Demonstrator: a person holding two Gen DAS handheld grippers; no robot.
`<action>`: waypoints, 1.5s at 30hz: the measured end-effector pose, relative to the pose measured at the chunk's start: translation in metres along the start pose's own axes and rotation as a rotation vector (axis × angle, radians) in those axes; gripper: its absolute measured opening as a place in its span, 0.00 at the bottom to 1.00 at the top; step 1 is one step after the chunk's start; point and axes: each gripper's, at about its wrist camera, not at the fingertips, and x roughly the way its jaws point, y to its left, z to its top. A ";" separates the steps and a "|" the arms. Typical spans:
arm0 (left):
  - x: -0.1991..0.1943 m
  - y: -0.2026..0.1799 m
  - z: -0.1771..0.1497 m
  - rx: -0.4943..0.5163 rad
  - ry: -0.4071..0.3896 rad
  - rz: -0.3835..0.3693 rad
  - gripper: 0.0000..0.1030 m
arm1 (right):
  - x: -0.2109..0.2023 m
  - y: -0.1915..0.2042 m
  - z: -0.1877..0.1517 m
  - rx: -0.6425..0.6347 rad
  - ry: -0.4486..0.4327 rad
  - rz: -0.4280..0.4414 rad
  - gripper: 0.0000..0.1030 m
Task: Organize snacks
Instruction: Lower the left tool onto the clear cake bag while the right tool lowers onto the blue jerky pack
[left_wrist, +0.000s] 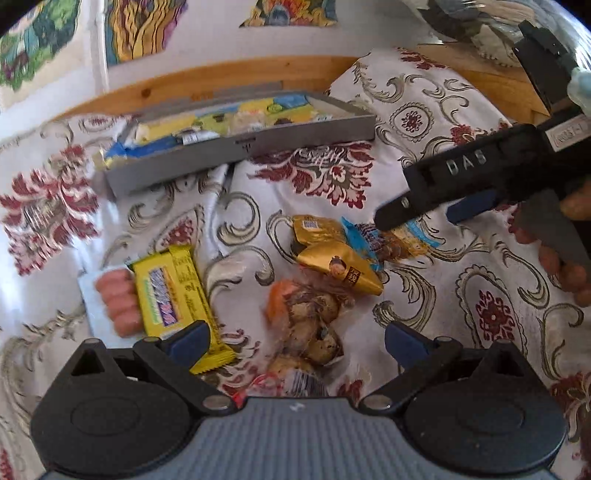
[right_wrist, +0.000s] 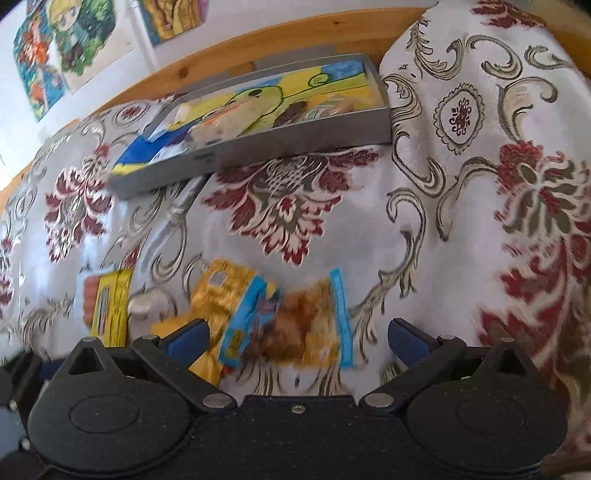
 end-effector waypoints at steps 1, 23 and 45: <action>0.003 0.002 -0.001 -0.012 0.008 -0.010 1.00 | 0.005 -0.001 0.002 0.004 0.003 0.003 0.99; 0.013 0.028 -0.017 -0.234 0.037 -0.084 0.85 | 0.033 0.037 -0.011 -0.188 0.020 -0.014 0.92; 0.006 0.029 -0.020 -0.246 0.022 -0.045 0.59 | 0.027 0.070 -0.031 -0.423 0.054 -0.133 0.72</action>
